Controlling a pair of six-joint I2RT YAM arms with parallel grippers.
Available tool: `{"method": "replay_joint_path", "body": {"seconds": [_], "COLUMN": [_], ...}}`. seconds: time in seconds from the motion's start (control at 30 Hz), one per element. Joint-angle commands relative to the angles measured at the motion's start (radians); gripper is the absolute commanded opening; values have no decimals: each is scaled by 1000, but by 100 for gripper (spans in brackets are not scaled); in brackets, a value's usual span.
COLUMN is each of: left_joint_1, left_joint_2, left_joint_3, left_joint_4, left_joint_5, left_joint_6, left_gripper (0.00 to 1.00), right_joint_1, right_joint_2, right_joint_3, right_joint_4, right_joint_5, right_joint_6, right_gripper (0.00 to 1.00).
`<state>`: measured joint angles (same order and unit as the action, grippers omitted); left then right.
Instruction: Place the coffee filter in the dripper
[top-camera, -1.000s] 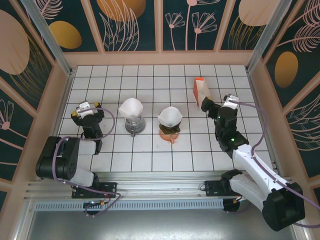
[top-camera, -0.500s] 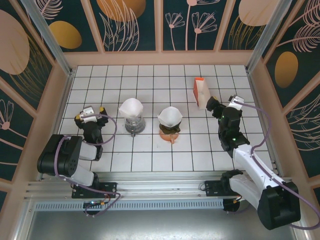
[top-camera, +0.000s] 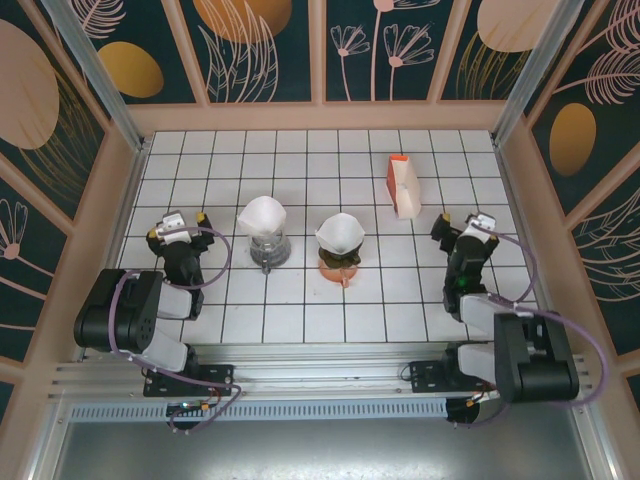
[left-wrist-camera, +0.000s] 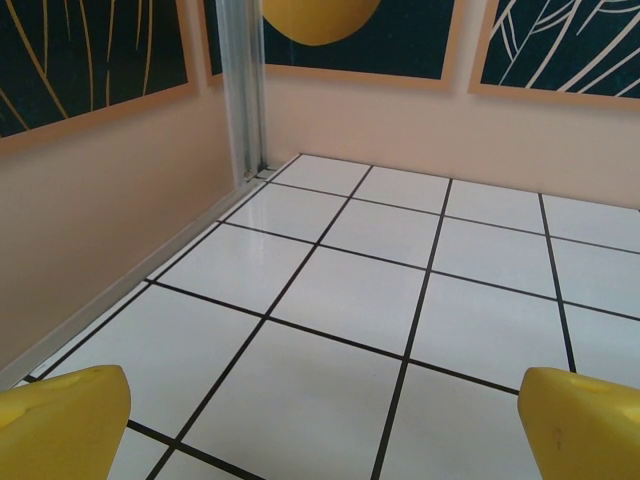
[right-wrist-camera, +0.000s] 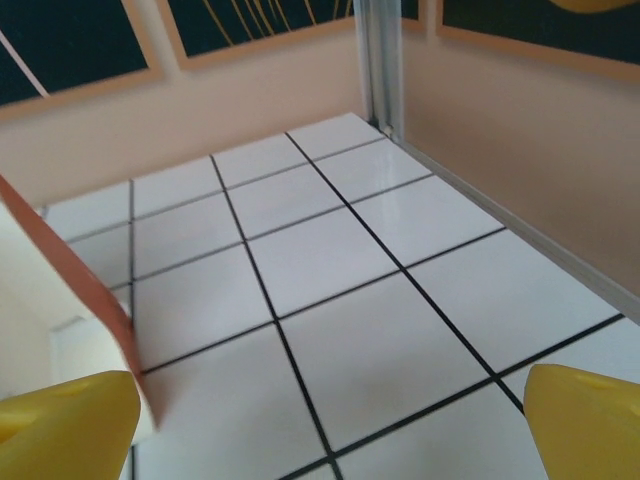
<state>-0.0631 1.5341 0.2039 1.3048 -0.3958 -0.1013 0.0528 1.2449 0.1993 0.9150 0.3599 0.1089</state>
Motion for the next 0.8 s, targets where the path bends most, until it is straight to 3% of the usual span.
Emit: {"method": "replay_joint_path", "body": {"seconds": [0.0,0.13,0.33,0.47,0.53,0.57,0.77], "left_joint_1": [9,9,9,9,9,10,14], "left_joint_2": [-12,-10,-11,-11,-10,-10,-8], "left_joint_3": [15,14,16,15,15,15,22], "left_joint_4": [10,10,7,7,7,7,-1], "left_joint_5": [16,16,17,17,18,18,22], "left_joint_6": [-14,-14,-15,-15,-15,-15,-19], "left_gripper": [99,99,99,99,99,99,99], "right_joint_1": [-11,-20,-38,-61,-75,-67,-69], "right_joint_2": [112,249,274,277,319,328,320], "right_joint_3": [-11,-27,61,58,7,-21,-3], "right_joint_4": [305,462,301,311,432,506,452], "right_joint_5": [-22,-46,-154,-237,-292,-239,-220], "right_joint_6": [-65,-73,-75,-71,-81,-73,-58], "right_gripper": [99,99,99,99,99,99,99]}}
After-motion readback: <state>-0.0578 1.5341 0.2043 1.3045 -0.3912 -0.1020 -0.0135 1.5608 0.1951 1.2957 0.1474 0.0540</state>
